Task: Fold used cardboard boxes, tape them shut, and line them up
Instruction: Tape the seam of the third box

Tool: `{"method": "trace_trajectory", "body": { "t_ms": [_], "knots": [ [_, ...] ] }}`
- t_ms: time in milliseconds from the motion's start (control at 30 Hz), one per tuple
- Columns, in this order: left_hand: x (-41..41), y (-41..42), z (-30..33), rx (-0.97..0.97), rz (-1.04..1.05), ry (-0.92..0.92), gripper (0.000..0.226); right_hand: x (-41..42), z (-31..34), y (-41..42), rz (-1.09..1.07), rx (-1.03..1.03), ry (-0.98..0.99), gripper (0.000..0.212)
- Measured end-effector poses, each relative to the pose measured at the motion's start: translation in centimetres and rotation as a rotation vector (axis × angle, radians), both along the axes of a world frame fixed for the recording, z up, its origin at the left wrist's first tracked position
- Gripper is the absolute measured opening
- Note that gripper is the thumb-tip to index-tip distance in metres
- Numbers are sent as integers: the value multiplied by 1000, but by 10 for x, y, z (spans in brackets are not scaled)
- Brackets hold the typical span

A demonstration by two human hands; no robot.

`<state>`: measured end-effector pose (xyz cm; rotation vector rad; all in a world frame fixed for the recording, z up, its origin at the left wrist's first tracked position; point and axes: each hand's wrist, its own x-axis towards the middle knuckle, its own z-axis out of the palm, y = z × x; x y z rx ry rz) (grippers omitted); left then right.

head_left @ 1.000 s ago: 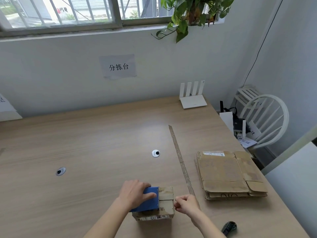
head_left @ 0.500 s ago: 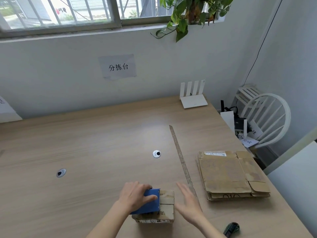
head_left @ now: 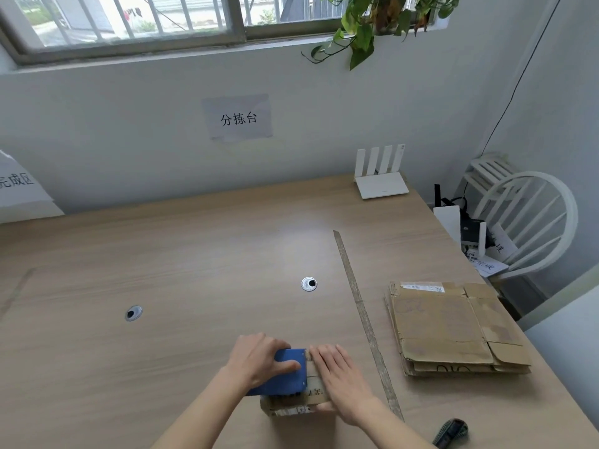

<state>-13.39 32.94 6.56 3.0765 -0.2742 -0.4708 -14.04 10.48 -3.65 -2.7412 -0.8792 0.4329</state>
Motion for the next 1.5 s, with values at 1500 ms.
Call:
{"method": "trace_trajectory", "body": {
  "t_ms": [1500],
  "knots": [
    [-37, 40, -30, 302, 193, 86, 41, 10, 6, -8, 120, -107, -34, 139]
  ]
}}
